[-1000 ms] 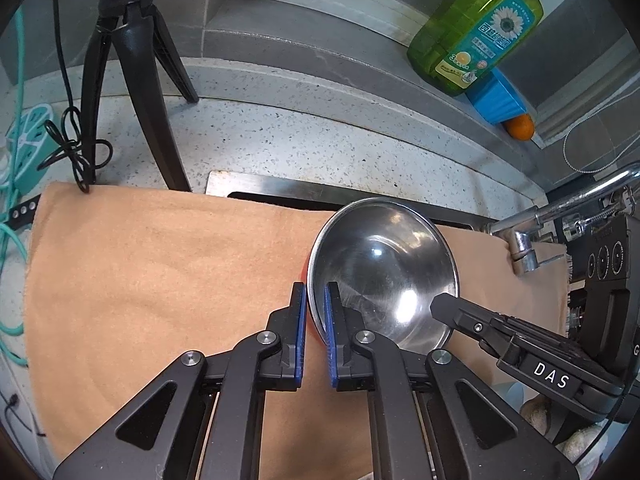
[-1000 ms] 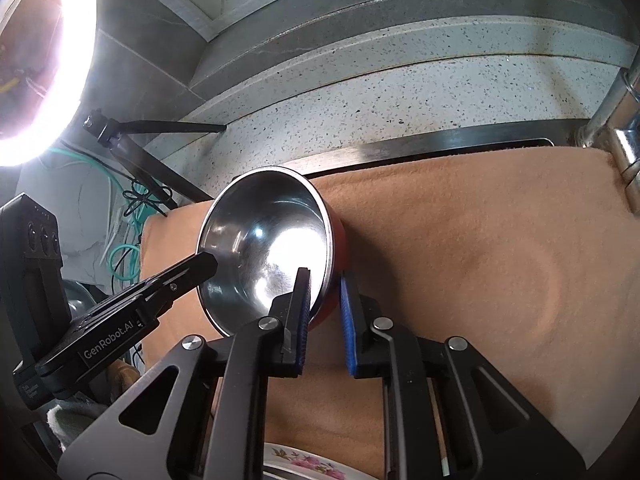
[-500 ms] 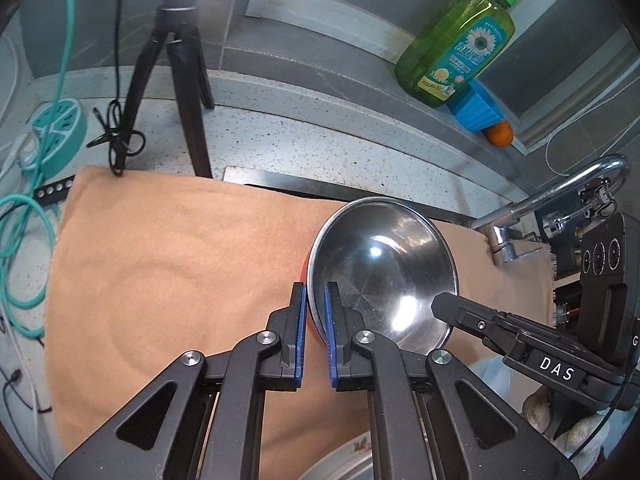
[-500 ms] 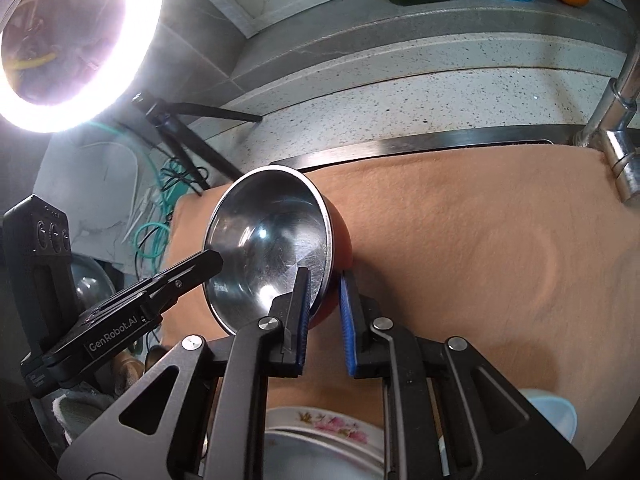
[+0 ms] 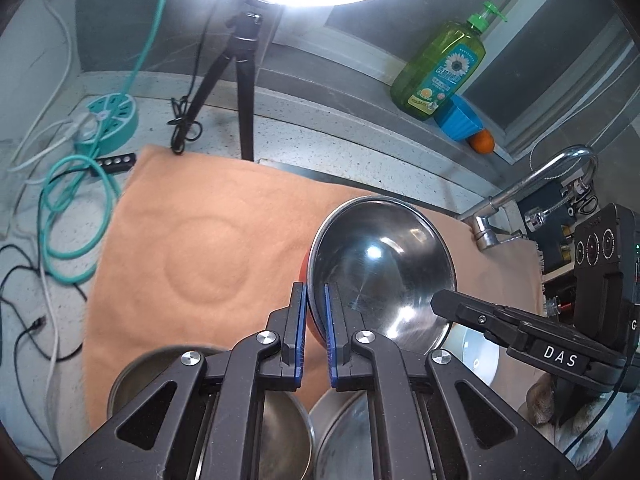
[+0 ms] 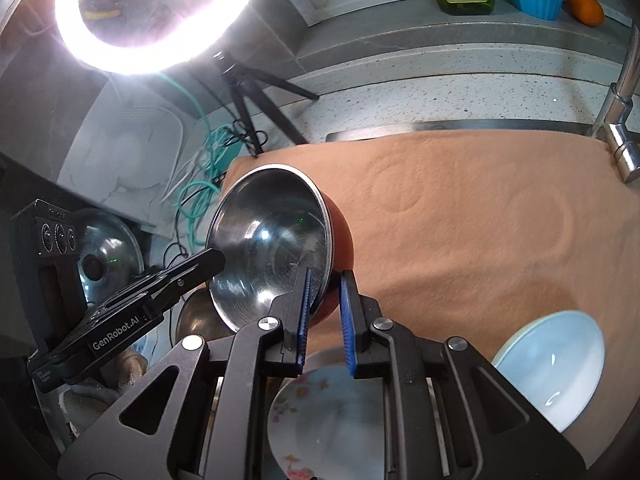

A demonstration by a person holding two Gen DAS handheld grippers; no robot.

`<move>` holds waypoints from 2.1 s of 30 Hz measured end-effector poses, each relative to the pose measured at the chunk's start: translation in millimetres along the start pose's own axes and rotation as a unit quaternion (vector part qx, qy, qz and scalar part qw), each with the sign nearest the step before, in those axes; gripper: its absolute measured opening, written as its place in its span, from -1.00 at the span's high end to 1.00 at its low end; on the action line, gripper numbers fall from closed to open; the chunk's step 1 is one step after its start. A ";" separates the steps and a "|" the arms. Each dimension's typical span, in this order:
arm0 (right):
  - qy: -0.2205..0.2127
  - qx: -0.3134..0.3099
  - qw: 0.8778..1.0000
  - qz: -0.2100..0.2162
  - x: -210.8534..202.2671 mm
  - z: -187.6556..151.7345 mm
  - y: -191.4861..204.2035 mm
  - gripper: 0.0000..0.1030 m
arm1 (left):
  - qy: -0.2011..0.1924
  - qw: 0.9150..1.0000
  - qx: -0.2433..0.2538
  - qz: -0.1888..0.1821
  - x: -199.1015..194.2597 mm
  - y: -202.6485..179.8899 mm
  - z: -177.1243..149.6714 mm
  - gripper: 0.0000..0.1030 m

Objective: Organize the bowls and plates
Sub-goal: 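Lift the red bowl and carry it over the large steel bowl, then lower the red bowl into the large steel bowl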

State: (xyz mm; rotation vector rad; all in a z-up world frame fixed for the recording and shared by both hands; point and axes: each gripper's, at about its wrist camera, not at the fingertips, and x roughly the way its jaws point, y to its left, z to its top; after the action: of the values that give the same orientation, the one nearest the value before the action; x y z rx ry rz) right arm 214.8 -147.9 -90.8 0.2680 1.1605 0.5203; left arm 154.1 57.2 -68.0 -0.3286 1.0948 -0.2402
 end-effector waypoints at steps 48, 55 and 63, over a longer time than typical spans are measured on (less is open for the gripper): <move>0.103 -0.105 0.989 -0.015 85.6 -82.7 92.6 0.72 | 0.019 0.995 -0.066 0.068 -37.3 91.7 -93.1 0.86; 0.106 -0.119 0.987 -0.031 88.9 -79.8 97.2 0.72 | 0.026 0.995 -0.058 0.078 -32.5 91.4 -90.7 0.86; 0.115 -0.129 0.984 -0.037 89.0 -81.6 99.6 0.68 | 0.031 0.995 -0.053 0.077 -31.9 90.5 -92.0 0.86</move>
State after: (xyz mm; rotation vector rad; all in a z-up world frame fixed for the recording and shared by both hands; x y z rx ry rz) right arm 141.3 -21.9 -147.5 -0.0610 1.3053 0.6425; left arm 60.1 139.2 -114.1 -0.3321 1.1915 -0.0558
